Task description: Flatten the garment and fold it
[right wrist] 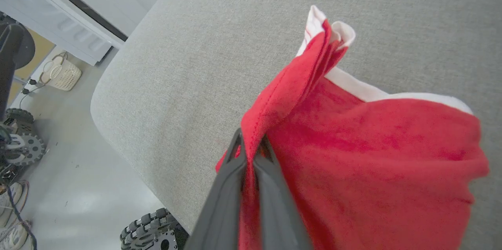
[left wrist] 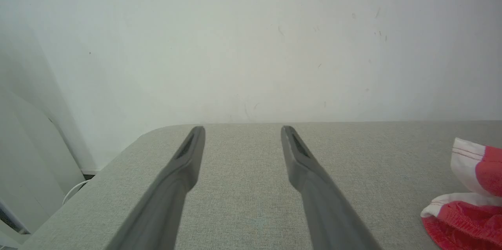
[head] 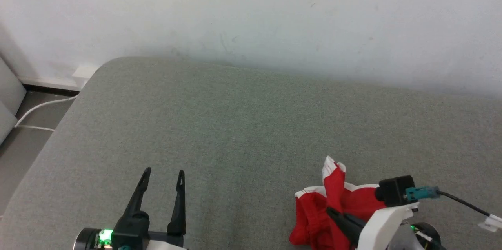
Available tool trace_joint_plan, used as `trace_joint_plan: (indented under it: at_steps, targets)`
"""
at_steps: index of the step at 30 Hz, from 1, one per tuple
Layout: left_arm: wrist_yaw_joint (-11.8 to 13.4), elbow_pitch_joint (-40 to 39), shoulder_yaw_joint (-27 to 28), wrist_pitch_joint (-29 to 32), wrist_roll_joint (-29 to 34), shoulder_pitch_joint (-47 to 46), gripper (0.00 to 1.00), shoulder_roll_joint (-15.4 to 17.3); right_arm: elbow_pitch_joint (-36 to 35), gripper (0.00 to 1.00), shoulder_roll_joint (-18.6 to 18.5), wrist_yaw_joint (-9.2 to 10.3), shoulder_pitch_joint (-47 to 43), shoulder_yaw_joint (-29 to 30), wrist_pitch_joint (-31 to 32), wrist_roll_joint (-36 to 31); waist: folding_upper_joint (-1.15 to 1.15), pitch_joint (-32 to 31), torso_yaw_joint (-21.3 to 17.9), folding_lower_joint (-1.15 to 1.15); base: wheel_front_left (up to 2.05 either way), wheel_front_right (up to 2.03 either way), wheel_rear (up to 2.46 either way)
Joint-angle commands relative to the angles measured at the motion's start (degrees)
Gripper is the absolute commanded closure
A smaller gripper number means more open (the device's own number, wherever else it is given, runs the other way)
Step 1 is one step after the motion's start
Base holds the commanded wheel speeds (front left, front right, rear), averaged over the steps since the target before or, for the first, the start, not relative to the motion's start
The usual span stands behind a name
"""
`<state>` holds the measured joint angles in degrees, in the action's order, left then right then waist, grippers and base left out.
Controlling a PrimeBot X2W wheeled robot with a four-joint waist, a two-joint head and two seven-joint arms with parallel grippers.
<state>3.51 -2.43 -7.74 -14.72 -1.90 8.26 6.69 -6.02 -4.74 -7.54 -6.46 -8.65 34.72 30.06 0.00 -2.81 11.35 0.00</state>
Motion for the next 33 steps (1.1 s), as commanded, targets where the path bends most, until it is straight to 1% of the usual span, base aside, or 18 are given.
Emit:
trace_joint_plan:
  at_steps: [1, 6, 8, 9, 10, 11, 12, 14, 19, 23, 27, 31, 33]
  targets:
    - [-0.5, 0.1, 0.3, -0.3, 0.6, 0.8, 0.0, -0.1, 1.4, 1.0, 0.5, 0.05, 1.4, -1.3, -1.1, -0.6, 0.0, -0.1, 1.2, 0.0, 0.0, 0.0, 0.0]
    - [-0.9, 0.4, 0.4, -0.3, 0.7, 0.7, 0.0, -0.1, 7.7, 1.0, 0.6, 0.05, 4.1, -4.2, -4.5, -3.6, 0.0, 0.3, 2.7, 0.0, 0.0, 0.0, 0.0]
    - [-1.1, 0.5, 0.3, -0.3, 0.8, 0.5, 0.0, -0.1, 10.7, 1.0, 0.1, 0.05, 5.2, -5.2, -5.6, -4.9, 0.0, 0.5, 3.2, 0.0, 0.0, 0.0, 0.0]
    - [-1.1, 0.5, 0.3, -0.3, 0.8, 0.5, 0.0, -0.1, 10.7, 1.0, 0.1, 0.05, 5.2, -5.2, -5.6, -4.9, 0.0, 0.5, 3.2, 0.0, 0.0, 0.0, 0.0]
    - [-1.2, 0.5, 0.3, -0.3, 0.8, 0.4, 0.0, -0.2, 12.2, 1.0, -0.4, 0.05, 5.7, -6.0, -6.1, -5.9, 0.0, 0.7, 3.5, 0.0, 0.0, 0.0, 0.0]
    - [-1.3, 0.6, 0.2, -0.3, 0.8, 0.3, 0.0, -0.2, 13.6, 0.67, -0.9, 0.05, 6.2, -6.9, -6.6, -6.7, 0.0, 0.8, 3.8, 0.0, 0.0, 0.0, 0.0]
    - [-1.3, 0.6, 0.2, -0.3, 0.8, 0.2, 0.0, -0.2, 14.9, 0.0, -1.2, 0.05, 6.6, -7.8, -7.0, -7.2, 0.0, 1.0, 4.0, 0.0, 0.0, 0.0, 0.0]
    - [-1.4, 0.6, 0.2, -0.3, 0.8, -0.1, 0.0, -0.4, 18.2, 0.0, -2.1, 0.05, 7.8, -10.5, -8.0, -8.1, 0.0, 1.4, 4.3, 0.0, 0.0, 0.0, 0.0]
    - [-1.3, 0.8, 0.1, -0.3, 0.9, -0.5, 0.0, -0.6, 22.1, 0.0, -4.0, 0.05, 10.3, -14.9, -10.6, -9.4, 0.0, 1.7, 3.9, 0.0, 0.0, 0.0, 0.0]
    - [-1.2, 1.0, -0.2, -0.3, 0.9, -0.6, 0.0, -1.0, 23.9, 0.0, -5.1, 0.05, 12.4, -16.4, -13.0, -9.0, 0.0, 0.9, 2.9, 0.0, 0.0, 0.0, 0.0]
    - [-1.1, 0.9, 0.0, -0.3, 0.5, -0.2, 0.0, -1.2, 22.9, 0.0, -6.1, 0.05, 13.9, -16.3, -14.7, -8.4, 0.0, 0.1, 1.4, 0.0, 0.0, 0.0, 0.0]
    - [-1.0, 0.3, 0.7, -0.3, 0.1, 0.2, 0.0, -1.4, 18.5, 0.0, -8.8, 0.05, 15.4, -14.1, -17.4, -8.0, 0.0, -0.9, -1.0, 0.0, 0.0, 0.0, 0.0]
    - [-1.0, -0.3, 1.2, -0.3, -0.3, 0.3, 0.0, -1.5, 15.7, 0.0, -11.0, 0.05, 16.3, -12.7, -19.3, -9.1, 0.0, -1.2, -2.3, 0.0, 0.0, 0.0, 0.0]
